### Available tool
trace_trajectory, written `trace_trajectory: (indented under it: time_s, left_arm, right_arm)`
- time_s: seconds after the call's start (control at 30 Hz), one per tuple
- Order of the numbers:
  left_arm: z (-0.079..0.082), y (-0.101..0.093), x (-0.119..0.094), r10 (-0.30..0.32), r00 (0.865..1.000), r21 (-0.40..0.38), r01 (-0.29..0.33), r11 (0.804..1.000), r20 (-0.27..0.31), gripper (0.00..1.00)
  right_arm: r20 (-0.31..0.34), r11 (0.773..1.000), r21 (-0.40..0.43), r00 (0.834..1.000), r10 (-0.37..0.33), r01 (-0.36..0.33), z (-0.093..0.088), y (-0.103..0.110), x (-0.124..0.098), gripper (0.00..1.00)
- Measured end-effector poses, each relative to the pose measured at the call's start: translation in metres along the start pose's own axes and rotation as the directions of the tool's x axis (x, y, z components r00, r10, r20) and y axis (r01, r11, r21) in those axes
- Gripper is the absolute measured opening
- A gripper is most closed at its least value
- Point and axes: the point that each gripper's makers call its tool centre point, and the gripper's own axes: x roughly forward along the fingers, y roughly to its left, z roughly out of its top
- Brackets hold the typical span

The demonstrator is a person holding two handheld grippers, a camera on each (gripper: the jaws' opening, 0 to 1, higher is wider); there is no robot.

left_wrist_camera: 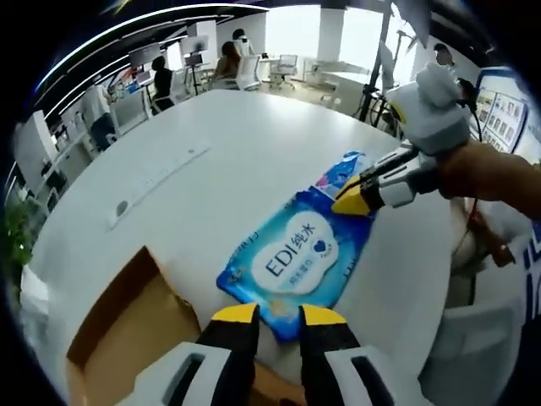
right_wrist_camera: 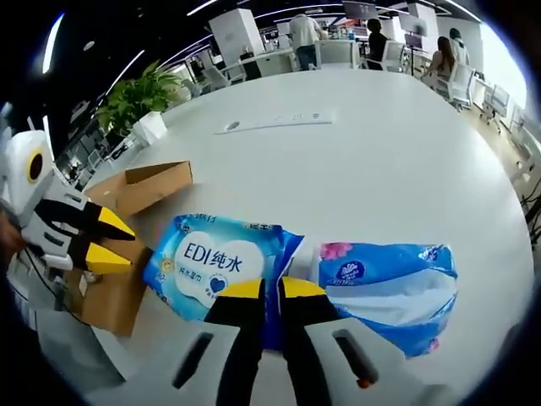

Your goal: Operate the shoe box by opening the lid, removing the specified soft item, and placing it in the target area until the item is outside and the box remains undamaged.

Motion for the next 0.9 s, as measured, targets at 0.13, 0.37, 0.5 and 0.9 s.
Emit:
trace_trajectory:
  time_s: [0.13, 0.37, 0.5, 0.9]
  left_arm:
    - [0.001, -0.003, -0.008, -0.013, 1.000, -0.026, 0.014, 1.000, 0.023, 0.22]
    - [0.000, -0.007, -0.024, -0.018, 0.998, -0.045, 0.021, 0.999, 0.062, 0.24]
    - [-0.002, -0.005, -0.033, -0.016, 0.997, -0.055, 0.020, 0.998, 0.081, 0.26]
    - [-0.006, 0.001, -0.064, -0.009, 0.990, -0.065, 0.018, 0.998, 0.144, 0.31]
  right_arm:
    - [0.001, 1.000, -0.017, 1.000, -0.001, 0.001, 0.001, 0.002, -0.007, 0.08]
    - [0.008, 0.999, -0.050, 1.000, 0.004, -0.004, 0.005, 0.007, -0.012, 0.09]
    - [0.006, 0.997, -0.074, 1.000, 0.007, -0.007, 0.006, 0.015, -0.020, 0.11]
    - [0.003, 0.987, -0.159, 1.000, 0.006, -0.005, 0.009, 0.029, -0.041, 0.16]
